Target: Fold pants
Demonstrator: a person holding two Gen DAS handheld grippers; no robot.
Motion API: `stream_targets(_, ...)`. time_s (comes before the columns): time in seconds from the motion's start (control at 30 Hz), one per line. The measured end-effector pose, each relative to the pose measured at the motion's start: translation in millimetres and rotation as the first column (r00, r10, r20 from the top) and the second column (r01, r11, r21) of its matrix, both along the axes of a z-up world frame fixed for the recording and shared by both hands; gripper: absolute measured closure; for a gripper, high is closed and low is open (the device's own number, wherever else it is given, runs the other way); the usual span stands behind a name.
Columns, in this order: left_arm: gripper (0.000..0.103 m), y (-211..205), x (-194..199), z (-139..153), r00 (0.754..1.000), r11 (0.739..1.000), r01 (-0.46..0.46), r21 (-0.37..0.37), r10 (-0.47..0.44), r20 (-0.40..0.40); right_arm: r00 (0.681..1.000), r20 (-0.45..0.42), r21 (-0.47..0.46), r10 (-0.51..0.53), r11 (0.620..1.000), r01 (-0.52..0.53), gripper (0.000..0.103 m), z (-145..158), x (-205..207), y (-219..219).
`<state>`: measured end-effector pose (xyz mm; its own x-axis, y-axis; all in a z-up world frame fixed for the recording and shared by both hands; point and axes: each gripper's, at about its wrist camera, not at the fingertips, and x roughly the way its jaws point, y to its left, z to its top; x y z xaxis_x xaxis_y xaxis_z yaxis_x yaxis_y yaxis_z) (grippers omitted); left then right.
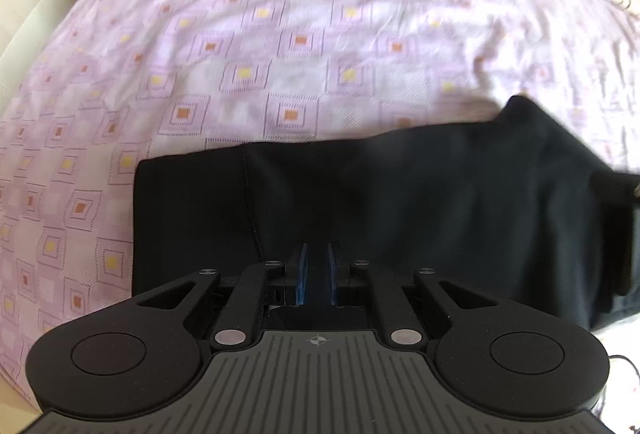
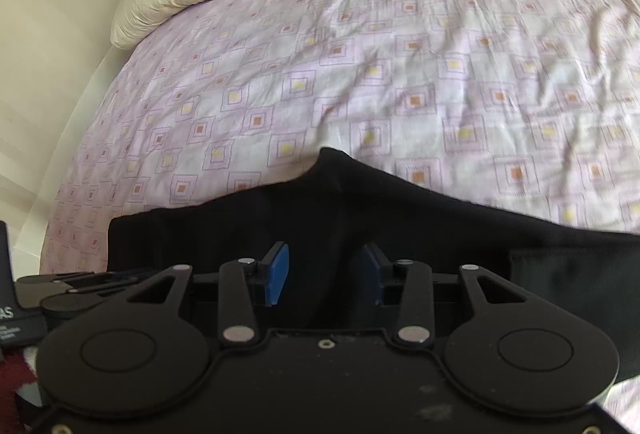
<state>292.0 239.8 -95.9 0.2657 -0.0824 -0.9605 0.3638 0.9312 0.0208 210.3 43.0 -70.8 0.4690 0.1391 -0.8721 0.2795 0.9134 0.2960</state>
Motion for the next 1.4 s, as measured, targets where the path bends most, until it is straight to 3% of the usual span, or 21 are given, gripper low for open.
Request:
stream_targets(0.1, 0.092, 0.7, 3.2, -20.6, 0.998, 0.999, 0.033, 0.033, -0.032, -0.045, 1.0, -0.018, 0.009, 0.021, 1.0, -0.02, 0.1, -7.8, 16.5, -0.1)
stream_targets(0.37, 0.093, -2.8, -3.5, -27.1, 0.993, 0.991, 0.121, 0.062, -0.12, -0.012, 0.998, -0.066, -0.025, 0.022, 0.999, -0.024, 0.098, -34.0, 60.7, -4.0)
stream_targets(0.6, 0.093, -2.4, 3.7, -28.4, 0.993, 0.992, 0.113, 0.046, -0.112, -0.03, 0.989, -0.147, -0.056, 0.019, 0.998, -0.028, 0.097, -64.5, 102.1, -10.8)
stream_targets(0.7, 0.093, -0.5, 4.2, -28.1, 0.993, 0.993, 0.116, 0.036, -0.115, -0.033, 0.981, -0.195, -0.073, 0.023, 0.997, -0.038, 0.102, -77.0, 114.5, -11.9)
stream_targets(0.97, 0.093, -12.1, -4.9, -28.6, 0.99, 0.985, 0.143, 0.092, -0.144, 0.005, 0.968, -0.25, -0.08, 0.031, 0.995, -0.053, 0.103, -81.2, 124.7, -14.3)
stream_targets(1.23, 0.093, -18.2, -23.7, -24.4, 0.981, 0.976, 0.177, 0.13, -0.185, 0.052, 0.97, -0.233, -0.097, 0.061, 0.991, -0.086, 0.103, -82.7, 125.3, -10.5)
stream_targets(1.3, 0.093, -11.7, -22.1, -20.5, 0.985, 0.982, 0.166, 0.089, -0.17, 0.039, 0.971, -0.231, -0.101, 0.067, 0.991, -0.092, 0.103, -81.2, 121.0, -8.2)
stream_targets(1.37, 0.091, 6.3, -14.5, -11.7, 0.994, 0.994, 0.105, -0.036, -0.105, -0.003, 0.971, -0.229, -0.102, 0.071, 0.99, -0.096, 0.103, -81.0, 120.4, -7.7)
stream_targets(1.4, 0.076, 18.8, -9.7, -9.1, 0.996, 0.989, 0.064, -0.133, -0.071, -0.049, 0.971, -0.228, -0.103, 0.075, 0.99, -0.1, 0.103, -80.7, 120.4, -7.5)
